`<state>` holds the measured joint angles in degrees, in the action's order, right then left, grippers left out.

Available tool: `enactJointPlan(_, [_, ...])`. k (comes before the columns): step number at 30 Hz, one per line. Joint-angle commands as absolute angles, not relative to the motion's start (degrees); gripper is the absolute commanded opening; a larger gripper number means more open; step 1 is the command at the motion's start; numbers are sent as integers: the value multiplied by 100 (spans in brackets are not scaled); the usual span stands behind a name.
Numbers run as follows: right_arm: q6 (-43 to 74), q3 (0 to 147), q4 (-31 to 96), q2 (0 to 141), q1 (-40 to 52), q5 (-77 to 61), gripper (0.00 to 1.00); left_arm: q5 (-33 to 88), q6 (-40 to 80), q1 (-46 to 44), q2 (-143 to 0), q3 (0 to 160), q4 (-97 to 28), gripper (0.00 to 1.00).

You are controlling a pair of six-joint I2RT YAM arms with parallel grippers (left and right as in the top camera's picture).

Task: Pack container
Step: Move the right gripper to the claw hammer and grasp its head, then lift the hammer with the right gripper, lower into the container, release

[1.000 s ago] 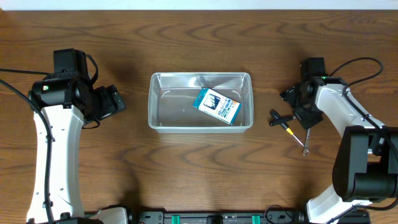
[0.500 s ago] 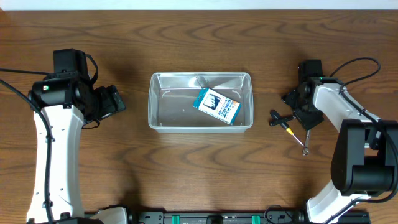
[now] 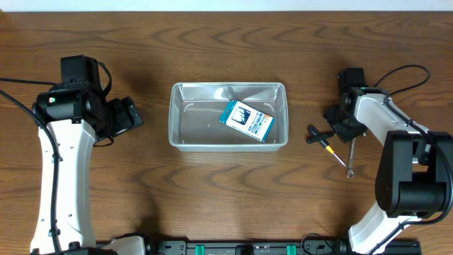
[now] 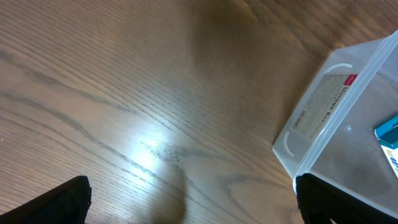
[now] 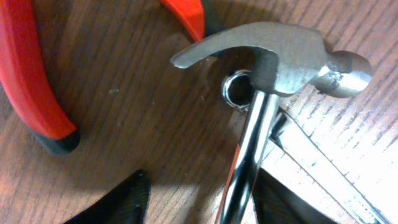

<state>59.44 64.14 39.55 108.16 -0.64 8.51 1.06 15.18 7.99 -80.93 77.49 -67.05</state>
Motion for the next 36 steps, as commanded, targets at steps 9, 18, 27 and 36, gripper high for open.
enactJointPlan(9, [5634,6320,4005,11093,-117,746,30,25,1487,812,-8079,7813,-6722,98])
enactJointPlan(18, [5212,6346,4005,11087,-115,611,5,25,1487,812,-8079,7813,-6722,98])
enactJointPlan(27, [3605,6925,4219,10276,-95,510,1,23,1487,812,-8079,7813,-6720,98])
enactJointPlan(36, [1151,9107,5483,9478,552,47,1,23,1487,812,-8079,7813,-6718,98])
